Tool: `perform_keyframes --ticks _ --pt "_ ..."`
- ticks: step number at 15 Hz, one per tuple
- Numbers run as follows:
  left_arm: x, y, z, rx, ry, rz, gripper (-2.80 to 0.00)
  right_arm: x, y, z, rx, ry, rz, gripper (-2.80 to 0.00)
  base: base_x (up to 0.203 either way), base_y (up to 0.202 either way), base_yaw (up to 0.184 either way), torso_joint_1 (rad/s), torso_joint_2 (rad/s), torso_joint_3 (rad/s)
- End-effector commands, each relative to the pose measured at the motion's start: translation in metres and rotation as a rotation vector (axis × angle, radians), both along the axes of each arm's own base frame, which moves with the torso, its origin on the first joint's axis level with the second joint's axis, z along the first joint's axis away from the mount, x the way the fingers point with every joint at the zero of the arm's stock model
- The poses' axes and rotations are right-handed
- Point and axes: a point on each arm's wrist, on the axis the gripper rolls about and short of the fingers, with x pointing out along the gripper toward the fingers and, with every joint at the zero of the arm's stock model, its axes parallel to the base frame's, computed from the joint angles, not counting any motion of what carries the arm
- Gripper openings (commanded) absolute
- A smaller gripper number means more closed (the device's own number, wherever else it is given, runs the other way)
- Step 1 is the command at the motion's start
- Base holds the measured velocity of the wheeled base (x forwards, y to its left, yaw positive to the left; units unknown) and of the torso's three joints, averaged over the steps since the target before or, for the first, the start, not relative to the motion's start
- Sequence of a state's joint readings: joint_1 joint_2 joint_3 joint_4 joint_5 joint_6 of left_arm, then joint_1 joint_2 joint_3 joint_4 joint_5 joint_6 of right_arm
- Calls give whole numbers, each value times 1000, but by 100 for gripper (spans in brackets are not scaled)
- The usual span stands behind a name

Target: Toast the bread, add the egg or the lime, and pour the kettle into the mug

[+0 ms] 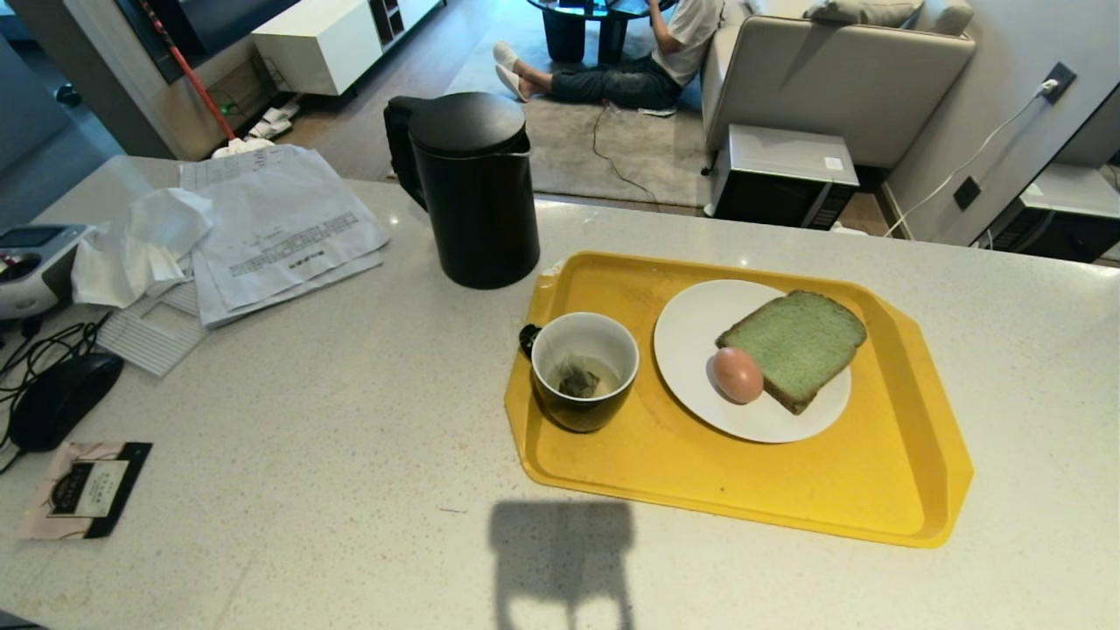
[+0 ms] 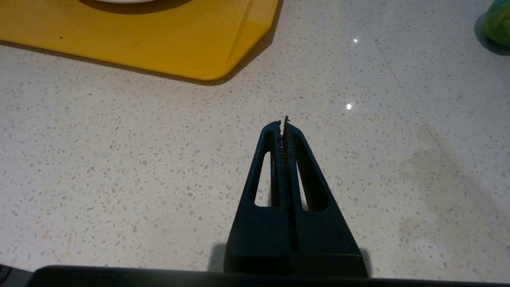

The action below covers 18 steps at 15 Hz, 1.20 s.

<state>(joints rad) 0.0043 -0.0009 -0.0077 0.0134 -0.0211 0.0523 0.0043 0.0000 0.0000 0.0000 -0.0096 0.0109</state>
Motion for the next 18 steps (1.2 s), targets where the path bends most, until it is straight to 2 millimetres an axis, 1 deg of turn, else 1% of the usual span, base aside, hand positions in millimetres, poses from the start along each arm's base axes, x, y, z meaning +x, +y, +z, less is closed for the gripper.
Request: perform_keyframes --ticks 1,6,8,13,15,18 --pt "0 0 0 1 0 0 -280 0 0 0 0 2 0 -280 0 0 0 0 0 0" --pt "0 0 0 0 0 0 -280 0 0 0 0 2 -1 -280 0 0 0 0 0 0" --pt "0 0 0 0 0 0 -280 0 0 0 0 2 -1 -280 4 9 -133 2 5 1" --pt "0 0 0 0 0 0 -280 0 0 0 0 2 1 -280 1 9 -200 3 2 2" --pt "0 0 0 0 0 0 -280 0 0 0 0 2 0 -280 1 4 -96 2 2 2" --pt "0 0 0 0 0 0 -280 0 0 0 0 2 1 -280 0 0 0 0 0 0"
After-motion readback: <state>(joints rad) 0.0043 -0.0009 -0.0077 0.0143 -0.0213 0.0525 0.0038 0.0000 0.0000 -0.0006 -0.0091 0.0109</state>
